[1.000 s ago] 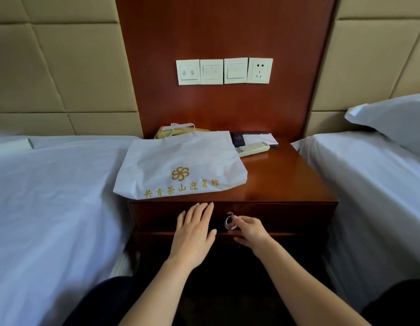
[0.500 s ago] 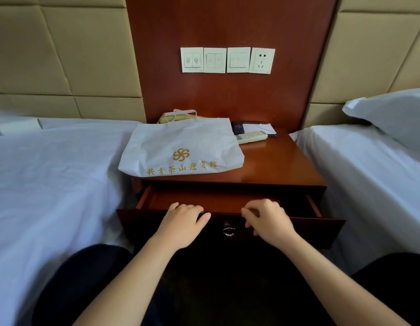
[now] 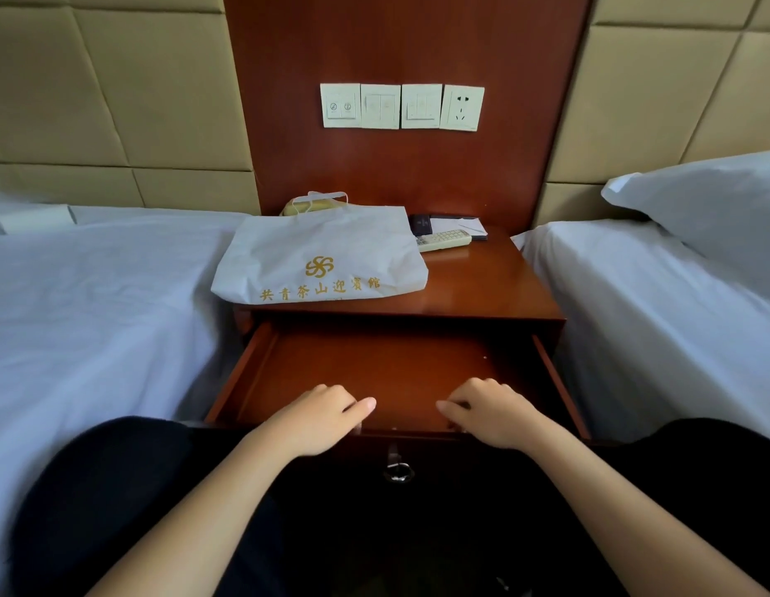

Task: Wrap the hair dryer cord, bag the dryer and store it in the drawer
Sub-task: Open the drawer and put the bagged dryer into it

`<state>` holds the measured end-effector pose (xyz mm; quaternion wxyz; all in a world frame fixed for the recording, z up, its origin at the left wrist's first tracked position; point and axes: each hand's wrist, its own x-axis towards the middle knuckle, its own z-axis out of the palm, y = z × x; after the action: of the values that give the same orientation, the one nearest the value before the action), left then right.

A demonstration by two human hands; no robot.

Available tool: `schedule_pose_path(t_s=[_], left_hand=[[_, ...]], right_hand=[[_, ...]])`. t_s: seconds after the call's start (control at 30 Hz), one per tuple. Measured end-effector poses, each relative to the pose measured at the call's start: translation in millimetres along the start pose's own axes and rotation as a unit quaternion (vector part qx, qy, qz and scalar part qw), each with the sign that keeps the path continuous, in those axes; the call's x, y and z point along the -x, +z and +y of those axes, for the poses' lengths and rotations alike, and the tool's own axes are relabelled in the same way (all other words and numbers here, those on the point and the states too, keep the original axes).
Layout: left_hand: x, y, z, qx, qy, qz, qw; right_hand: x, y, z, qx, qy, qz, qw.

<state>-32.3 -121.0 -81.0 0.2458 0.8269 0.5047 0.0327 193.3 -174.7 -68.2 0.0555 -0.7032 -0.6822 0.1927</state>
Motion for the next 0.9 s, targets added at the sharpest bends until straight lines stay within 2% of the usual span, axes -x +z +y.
schedule_pose_path(t_s=[0.23, 0.3, 0.37, 0.53, 0.63, 0.73, 0.8, 0.9], left_hand=[[-17, -23, -1, 0.026, -0.012, -0.091, 0.995], [-26, -34, 2, 0.008, -0.014, -0.126, 0.992], [-38, -49, 6, 0.001, -0.015, -0.128, 0.992], [-72, -101, 3, 0.043, -0.001, -0.013, 0.999], [-94, -129, -7, 0.074, -0.009, 0.101, 0.992], [-121, -148, -31, 0.084, -0.048, 0.234, 0.967], [-139, -153, -48, 0.03, -0.095, 0.291, 0.951], [-156, -151, -70, -0.033, -0.18, 0.311, 0.933]], right_hand=[[-21, -13, -4, -0.016, -0.019, -0.062, 0.998], [-35, -23, -6, -0.041, -0.03, -0.048, 0.998], [-52, -38, -10, -0.061, -0.038, -0.003, 0.997], [-104, -78, -30, -0.097, -0.048, 0.065, 0.992], [-142, -95, -39, -0.095, -0.022, 0.152, 0.984], [-176, -105, -48, -0.06, 0.017, 0.214, 0.975], [-202, -108, -53, -0.046, 0.033, 0.214, 0.975], [-233, -107, -55, -0.071, 0.074, 0.186, 0.977]])
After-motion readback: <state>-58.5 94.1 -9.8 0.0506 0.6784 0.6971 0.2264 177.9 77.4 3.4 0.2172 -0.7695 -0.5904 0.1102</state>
